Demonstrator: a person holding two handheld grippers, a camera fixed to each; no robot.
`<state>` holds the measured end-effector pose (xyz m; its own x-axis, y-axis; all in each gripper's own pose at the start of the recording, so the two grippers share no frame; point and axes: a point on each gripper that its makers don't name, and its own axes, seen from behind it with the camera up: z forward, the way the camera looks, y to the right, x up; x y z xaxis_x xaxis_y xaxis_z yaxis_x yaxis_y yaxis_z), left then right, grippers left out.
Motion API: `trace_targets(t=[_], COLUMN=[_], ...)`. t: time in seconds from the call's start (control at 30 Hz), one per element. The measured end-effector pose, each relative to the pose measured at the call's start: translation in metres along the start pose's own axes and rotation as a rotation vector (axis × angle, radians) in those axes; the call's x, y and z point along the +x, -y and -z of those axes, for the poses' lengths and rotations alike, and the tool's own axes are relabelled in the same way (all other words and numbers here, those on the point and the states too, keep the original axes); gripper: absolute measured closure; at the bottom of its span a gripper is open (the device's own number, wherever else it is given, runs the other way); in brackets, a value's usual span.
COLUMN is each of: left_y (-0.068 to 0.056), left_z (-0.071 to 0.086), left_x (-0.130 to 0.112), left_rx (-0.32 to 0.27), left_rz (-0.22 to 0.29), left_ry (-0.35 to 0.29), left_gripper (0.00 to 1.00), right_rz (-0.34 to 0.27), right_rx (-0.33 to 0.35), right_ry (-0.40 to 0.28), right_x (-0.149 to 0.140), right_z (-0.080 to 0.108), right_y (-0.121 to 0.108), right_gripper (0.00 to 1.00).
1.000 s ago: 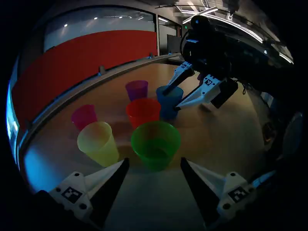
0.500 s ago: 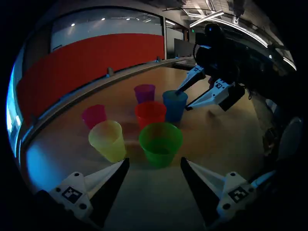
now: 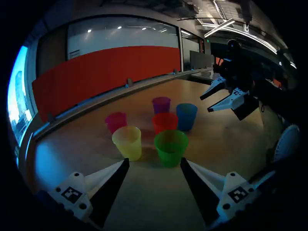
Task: Pour water
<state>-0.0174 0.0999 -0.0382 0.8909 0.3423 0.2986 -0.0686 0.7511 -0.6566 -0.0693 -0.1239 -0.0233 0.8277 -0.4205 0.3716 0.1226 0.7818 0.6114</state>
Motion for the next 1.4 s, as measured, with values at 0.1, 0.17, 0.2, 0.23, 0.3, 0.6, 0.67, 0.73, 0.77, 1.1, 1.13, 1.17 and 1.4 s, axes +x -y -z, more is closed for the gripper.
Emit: trace_targets(t=[0.1,0.17,0.2,0.23,0.3,0.6,0.67,0.73,0.77,1.1,1.13,1.17,1.4], left_y=[0.01,0.016,0.019,0.021,0.026,0.05,0.054,0.057,0.058,0.078,0.079,0.079,0.073], left_z=[0.009,0.014,0.017,0.019,0.023,0.043,0.048,0.051,0.053,0.07,0.071,0.073,0.07], left_x=[0.006,0.011,0.013,0.015,0.019,0.037,0.041,0.045,0.047,0.054,0.054,0.055,0.059], left_rx=[0.048,0.079,0.093,0.106,0.134,0.275,0.303,0.329,0.342,0.493,0.504,0.518,0.543], left_rz=[0.01,0.021,0.027,0.035,0.051,0.087,0.092,0.098,0.101,0.153,0.151,0.15,0.147], left_ry=[-0.029,-0.056,-0.068,-0.081,-0.108,-0.216,-0.24,-0.261,-0.273,-0.358,-0.363,-0.369,-0.395], left_gripper=[0.01,0.01,0.01,0.01,0.01,0.01,0.01,0.01,0.01,0.01,0.01,0.01,0.01], right_rz=[-0.018,-0.036,-0.045,-0.054,-0.074,-0.134,-0.139,-0.144,-0.146,-0.202,-0.205,-0.209,-0.211], right_rx=[-0.03,-0.053,-0.064,-0.075,-0.1,-0.24,-0.275,-0.303,-0.318,-0.516,-0.533,-0.551,-0.617], right_ry=[-0.026,-0.046,-0.056,-0.067,-0.091,-0.217,-0.246,-0.271,-0.284,-0.405,-0.417,-0.43,-0.481], right_x=[0.002,0.003,0.004,0.005,0.007,0.026,0.03,0.033,0.033,0.038,0.04,0.042,0.05], right_z=[0.012,0.019,0.022,0.025,0.031,0.061,0.067,0.072,0.074,0.101,0.104,0.107,0.12], right_y=[-0.004,-0.008,-0.01,-0.012,-0.016,-0.041,-0.047,-0.05,-0.051,-0.079,-0.081,-0.083,-0.092], right_gripper=[0.02,0.02,0.02,0.02,0.01,0.02,0.02,0.02,0.02,0.02,0.02,0.02,0.02])
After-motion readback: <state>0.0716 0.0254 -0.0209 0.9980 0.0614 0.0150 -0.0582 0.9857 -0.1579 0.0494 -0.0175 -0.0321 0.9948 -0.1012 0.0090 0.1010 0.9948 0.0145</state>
